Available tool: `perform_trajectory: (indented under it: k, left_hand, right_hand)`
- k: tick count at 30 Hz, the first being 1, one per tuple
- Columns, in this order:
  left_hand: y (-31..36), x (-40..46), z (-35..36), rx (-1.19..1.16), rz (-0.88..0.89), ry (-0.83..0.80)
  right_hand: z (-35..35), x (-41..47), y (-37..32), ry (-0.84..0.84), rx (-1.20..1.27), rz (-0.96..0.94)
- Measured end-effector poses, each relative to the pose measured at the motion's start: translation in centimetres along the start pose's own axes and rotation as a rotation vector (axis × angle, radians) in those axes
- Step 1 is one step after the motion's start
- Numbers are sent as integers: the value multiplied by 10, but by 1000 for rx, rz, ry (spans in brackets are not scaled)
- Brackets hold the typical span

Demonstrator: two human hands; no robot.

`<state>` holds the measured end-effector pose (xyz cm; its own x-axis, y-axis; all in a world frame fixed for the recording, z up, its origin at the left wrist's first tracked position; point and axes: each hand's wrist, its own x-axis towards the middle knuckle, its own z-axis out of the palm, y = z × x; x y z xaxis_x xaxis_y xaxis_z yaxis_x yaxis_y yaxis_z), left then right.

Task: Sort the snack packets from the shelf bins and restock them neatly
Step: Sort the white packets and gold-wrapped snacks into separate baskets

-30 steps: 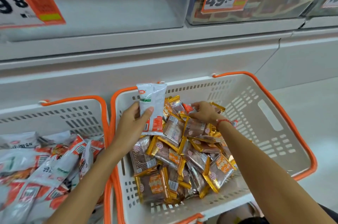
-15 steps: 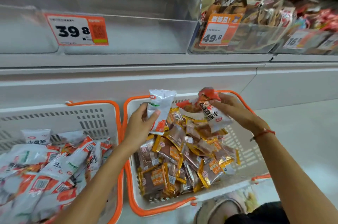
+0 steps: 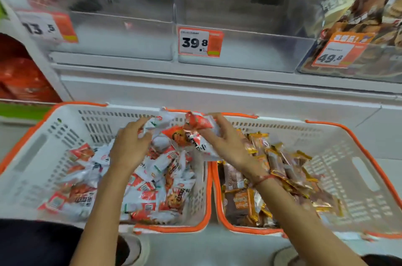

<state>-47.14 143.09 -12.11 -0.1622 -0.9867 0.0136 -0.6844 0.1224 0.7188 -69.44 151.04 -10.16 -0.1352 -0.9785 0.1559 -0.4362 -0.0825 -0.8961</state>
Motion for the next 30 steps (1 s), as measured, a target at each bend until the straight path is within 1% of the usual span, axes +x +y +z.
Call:
perform_trajectory:
  k: [2,3,6,7,8,10,11,12,13,14,16,18,19,20,22,23,25,26,28,29,30]
  left_hand:
    - [-18,-2,2,141,9,27]
    - [-24,-3,4,138,7,2]
    - [-36,-7,16,27,-59,-135]
    - [-35,-7,21,13,-66,-139]
    - [-31,-6,29,1,-56,-110]
    - [-8,-7,50,-45,-21,-25]
    - [7,-10,64,-82,12,-11]
    - [22,-13,79,-116,67,-21]
    - [36,-16,96,-122,136,-60]
    - [46,-19,114,-99,211,-114]
    - [52,-23,145,-27,305,-214]
    - [49,-24,164,45,316,-256]
    - [47,-26,169,65,313,-251]
    - [45,-28,171,73,311,-241]
    - [45,-32,172,88,315,-225]
    - [45,-32,172,103,322,-221]
    - [46,-31,170,159,335,-215]
    - [47,-30,169,190,345,-212]
    - [48,-29,166,219,356,-209]
    - [48,-30,165,219,355,-209]
    - [49,-31,165,218,352,-209]
  right_hand:
    - [41,4,8,16,-135,-75]
    - [57,6,14,-23,-234,-90]
    - [80,6,33,-299,-526,-37]
    - [77,4,37,-319,-559,-62]
    - [69,1,41,-272,-555,-111]
    - [44,-10,48,-50,-553,-207]
    - [27,-17,51,62,-564,-226]
    - [10,-25,60,135,-582,-224]
    - [-6,-33,72,158,-614,-207]
    - [-20,-42,85,125,-650,-174]
    - [-38,-58,112,-64,-724,-87]
    - [-42,-70,133,-289,-818,21]
    - [-41,-73,140,-362,-897,46]
    - [-40,-74,146,-390,-976,35]
    - [-39,-73,152,-351,-1057,-13]
    - [-42,-72,155,-325,-1064,4]
    - [-54,-77,162,-339,-1061,80]
    - [-64,-78,164,-320,-1055,126]
    - [-91,-79,163,-186,-1061,235]
    - [-102,-79,155,-138,-1048,348]
    - [-121,-85,169,-127,-1067,461]
